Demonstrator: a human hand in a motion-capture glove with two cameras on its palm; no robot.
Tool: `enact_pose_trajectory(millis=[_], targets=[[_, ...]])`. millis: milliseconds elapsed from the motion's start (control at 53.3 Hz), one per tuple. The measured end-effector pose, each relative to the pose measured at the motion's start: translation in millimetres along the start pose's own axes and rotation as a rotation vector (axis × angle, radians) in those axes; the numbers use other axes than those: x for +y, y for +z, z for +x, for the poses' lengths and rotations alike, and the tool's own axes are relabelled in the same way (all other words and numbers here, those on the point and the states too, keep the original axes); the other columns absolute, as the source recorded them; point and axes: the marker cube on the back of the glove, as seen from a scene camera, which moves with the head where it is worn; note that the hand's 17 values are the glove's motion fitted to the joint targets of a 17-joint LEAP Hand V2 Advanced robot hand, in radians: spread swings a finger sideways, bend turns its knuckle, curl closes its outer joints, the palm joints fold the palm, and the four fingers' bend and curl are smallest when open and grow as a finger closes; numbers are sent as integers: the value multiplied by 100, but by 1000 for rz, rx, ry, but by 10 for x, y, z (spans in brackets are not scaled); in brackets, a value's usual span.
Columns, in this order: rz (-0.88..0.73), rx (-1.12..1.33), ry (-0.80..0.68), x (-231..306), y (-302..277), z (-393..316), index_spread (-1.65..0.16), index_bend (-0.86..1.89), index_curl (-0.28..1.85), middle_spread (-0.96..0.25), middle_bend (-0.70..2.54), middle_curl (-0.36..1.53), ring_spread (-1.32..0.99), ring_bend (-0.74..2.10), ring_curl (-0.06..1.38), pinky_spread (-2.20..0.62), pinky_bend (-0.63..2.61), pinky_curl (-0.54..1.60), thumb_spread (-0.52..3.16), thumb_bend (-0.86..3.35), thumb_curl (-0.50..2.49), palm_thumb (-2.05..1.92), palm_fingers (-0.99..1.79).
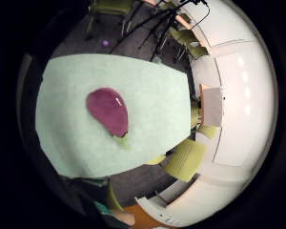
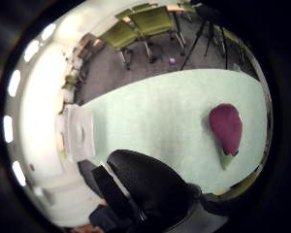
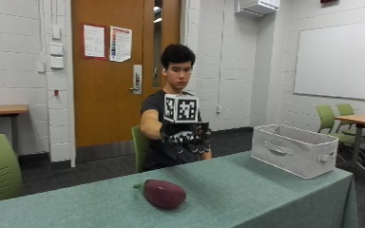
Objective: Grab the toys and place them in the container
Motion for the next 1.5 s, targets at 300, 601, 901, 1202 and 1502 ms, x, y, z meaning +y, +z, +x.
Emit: enact_pose_trajectory(millis=[300,601,901,1202,1502], targets=[[-118,-12,39,-130,1040,394,-26,14,31,-9,18,40,-27,17,23,-6,65,36,88,-13,10,-18,-8],[-187,-47,46,-202,1488,604,-29,13,30,-11,16,37,-24,14,22,-3,69,38,90,-11,10,-16,-14],[-163,-69,55,-175,1574,673,-40,43,38,-13,11,27,-22,21,22,-3,104,44,110,4,20,12,12],[-105,75,68,-155,1442,569,-38,62,48,-26,38,33,-45,58,31,-21,75,32,124,20,36,48,77],[-273,59,91,-28,1425,479,-33,66,60,-36,82,54,-46,98,50,-45,75,36,90,16,56,55,132]])
